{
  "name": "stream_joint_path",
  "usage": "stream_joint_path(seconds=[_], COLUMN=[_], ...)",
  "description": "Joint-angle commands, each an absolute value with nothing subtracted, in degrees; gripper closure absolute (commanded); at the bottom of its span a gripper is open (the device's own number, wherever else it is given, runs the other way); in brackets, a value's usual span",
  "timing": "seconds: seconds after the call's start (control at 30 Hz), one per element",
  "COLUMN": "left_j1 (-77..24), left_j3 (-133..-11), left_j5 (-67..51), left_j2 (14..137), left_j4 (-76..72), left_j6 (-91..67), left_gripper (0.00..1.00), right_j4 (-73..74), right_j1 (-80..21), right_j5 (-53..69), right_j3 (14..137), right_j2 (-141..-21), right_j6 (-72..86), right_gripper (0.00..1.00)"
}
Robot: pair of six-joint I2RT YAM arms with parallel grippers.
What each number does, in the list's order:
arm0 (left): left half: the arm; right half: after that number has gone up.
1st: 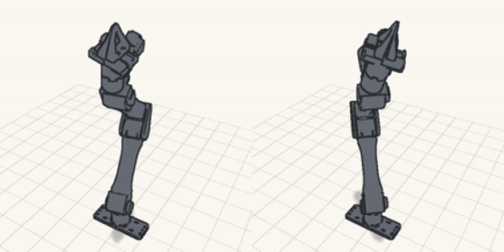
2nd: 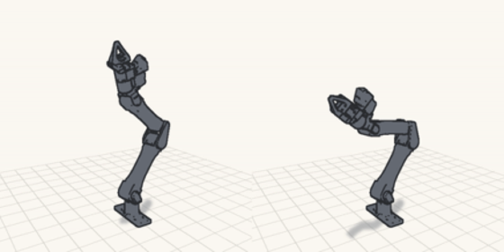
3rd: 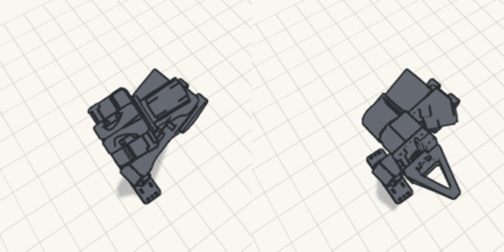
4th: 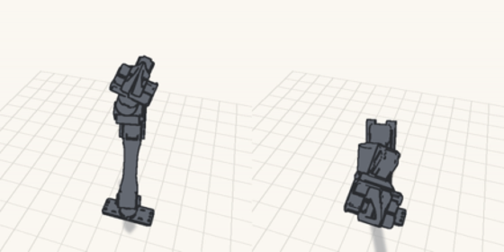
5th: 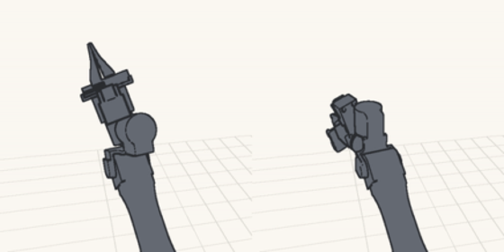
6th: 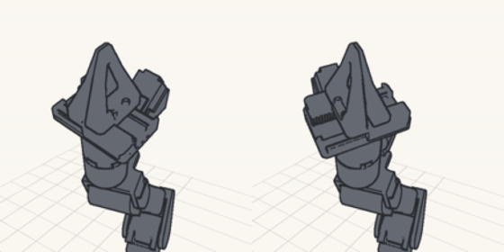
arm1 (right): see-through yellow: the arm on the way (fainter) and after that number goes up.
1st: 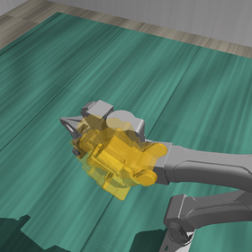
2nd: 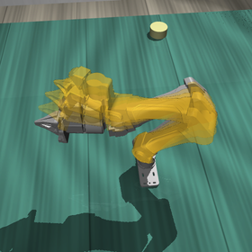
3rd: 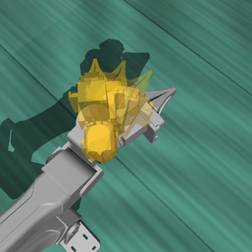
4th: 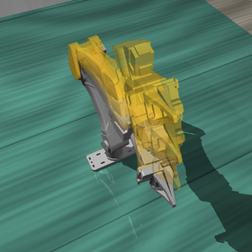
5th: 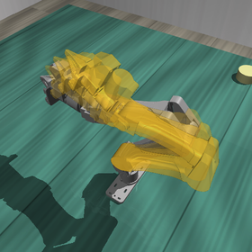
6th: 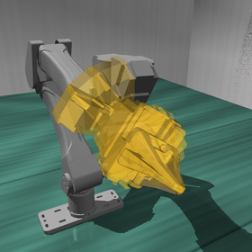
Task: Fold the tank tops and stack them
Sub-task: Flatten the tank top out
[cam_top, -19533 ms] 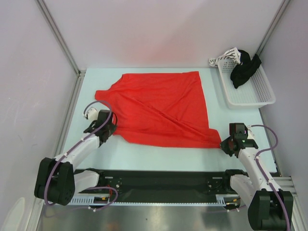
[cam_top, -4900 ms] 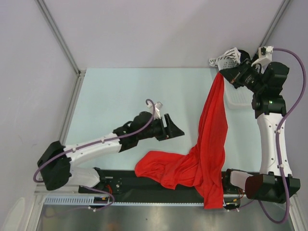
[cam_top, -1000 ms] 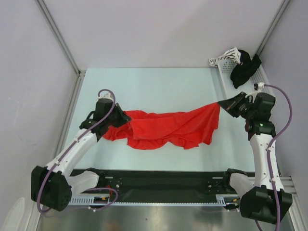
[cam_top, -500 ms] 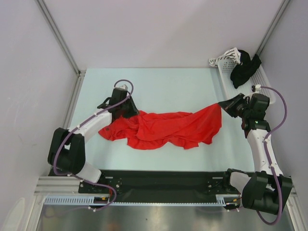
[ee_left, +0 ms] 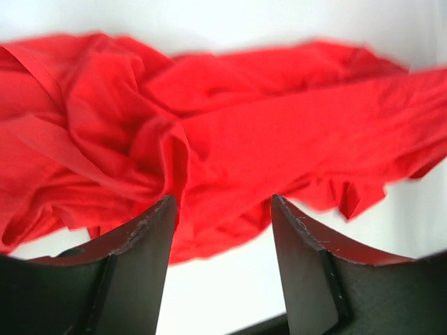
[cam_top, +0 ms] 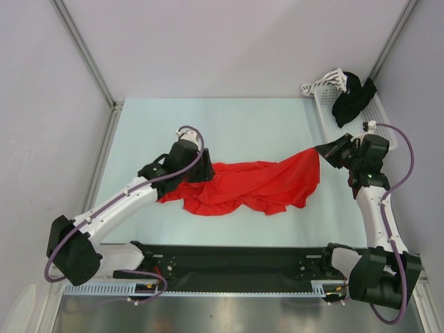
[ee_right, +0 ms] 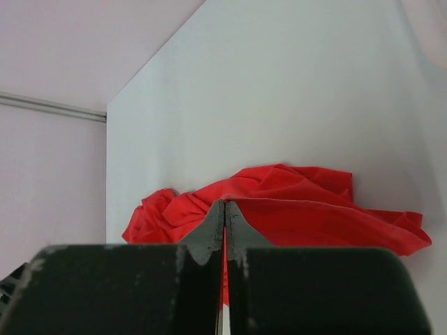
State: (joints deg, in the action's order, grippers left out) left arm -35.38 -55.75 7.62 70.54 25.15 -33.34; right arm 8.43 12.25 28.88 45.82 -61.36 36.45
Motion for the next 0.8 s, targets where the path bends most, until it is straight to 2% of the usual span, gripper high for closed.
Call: stream_joint_path(seconds=[0.0,0.13,0.23,0.47,0.63,0.77], left_j1=[-38.23,-39.37,-39.37,-39.37,-39.37,-39.37], left_j3=[-56.43,-57.21,-59.15,-62.23,-62.23,-61.79], left_j5=[11.25,12.56,14.14,13.10,12.57,11.87], left_j2=[71.19,73.91,76.72,83.58,84.73,84.55], left_j4=[30.67,31.81,32.78,34.10,34.28,34.28], left_j6=[-30.85,-29.10,-28.30,-27.07,-27.07,-27.33], left_gripper=[0.39,0.40,0.46,0.53,0.64,0.65], right_j4=[6.24,5.89,5.97,6.50,6.59,6.50], right_j1=[12.57,12.57,12.57,12.57,12.57,12.57], right_j5=[29.71,30.15,30.15,29.80,29.88,29.88], right_j3=[46.76,46.32,46.06,46.58,46.76,46.67], right_j2=[-60.56,-60.56,-60.47,-59.85,-60.20,-60.56], right_j6=[35.77,36.12,36.21,36.12,36.12,36.21], right_gripper=[1.00,1.00,1.00,1.00,1.00,1.00])
